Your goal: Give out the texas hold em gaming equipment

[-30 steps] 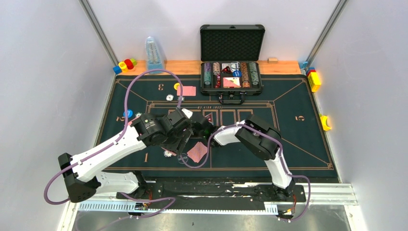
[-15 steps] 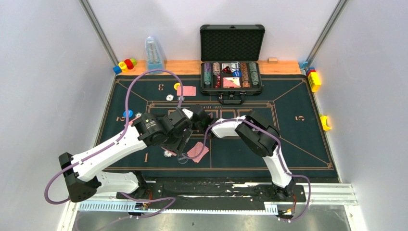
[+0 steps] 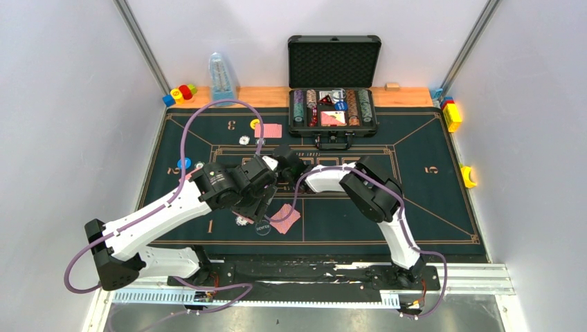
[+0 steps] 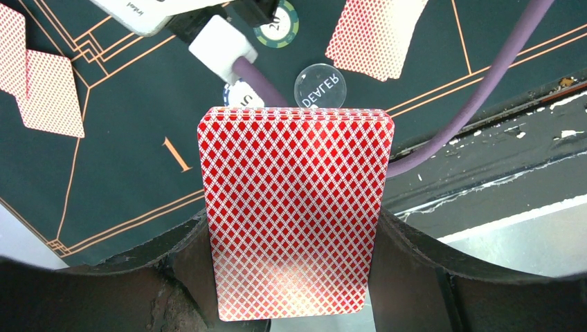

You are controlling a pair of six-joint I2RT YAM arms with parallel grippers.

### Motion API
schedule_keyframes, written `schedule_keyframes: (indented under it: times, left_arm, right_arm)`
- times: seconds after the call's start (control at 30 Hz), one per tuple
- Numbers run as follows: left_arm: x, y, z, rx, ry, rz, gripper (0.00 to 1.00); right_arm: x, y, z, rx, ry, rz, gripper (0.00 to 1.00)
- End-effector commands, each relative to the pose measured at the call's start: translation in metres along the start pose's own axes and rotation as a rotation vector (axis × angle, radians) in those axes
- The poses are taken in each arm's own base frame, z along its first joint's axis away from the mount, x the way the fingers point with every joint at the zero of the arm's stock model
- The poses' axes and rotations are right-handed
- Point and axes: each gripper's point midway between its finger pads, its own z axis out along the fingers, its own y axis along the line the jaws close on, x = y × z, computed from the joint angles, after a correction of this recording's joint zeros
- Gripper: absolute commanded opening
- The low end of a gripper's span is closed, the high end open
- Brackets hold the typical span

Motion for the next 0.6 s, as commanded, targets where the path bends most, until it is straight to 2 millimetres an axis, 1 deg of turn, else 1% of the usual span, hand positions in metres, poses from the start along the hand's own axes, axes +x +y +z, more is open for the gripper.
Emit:
schedule_keyframes:
  times: [0.0, 0.1, 0.23, 0.27, 0.37, 0.47, 0.57]
  left_arm:
    - [-0.015, 0.0, -0.01, 0.006, -0.053, -0.01, 0.0]
    - [-0.015, 0.0, -0.01, 0.007, -0.054, -0.012, 0.0]
    - [-0.015, 0.0, -0.011, 0.011, -0.058, -0.013, 0.0]
    - [-0.015, 0.0, -0.011, 0.011, -0.059, -0.014, 0.0]
    - [-0.014, 0.0, -0.011, 0.011, -0.06, -0.012, 0.0]
    - [-0.014, 0.001, -0.011, 0.009, -0.061, -0.011, 0.0]
    - [-0.016, 0.001, -0.012, 0.011, -0.066, -0.01, 0.0]
  right_arm:
    - [0.011, 0.059, -0.016, -0.222, 0.014, 0.078, 0.76]
    - [0.005, 0.061, -0.019, -0.235, -0.003, 0.088, 0.76]
    - [0.004, 0.055, -0.017, -0.203, -0.003, 0.112, 0.76]
    - [0.005, 0.051, -0.017, -0.176, -0.004, 0.115, 0.76]
    - [0.005, 0.03, -0.014, -0.047, -0.01, 0.128, 0.76]
    - [0.006, 0.019, -0.015, 0.031, -0.022, 0.114, 0.77]
    - [0.004, 0.006, -0.02, 0.088, -0.039, 0.144, 0.77]
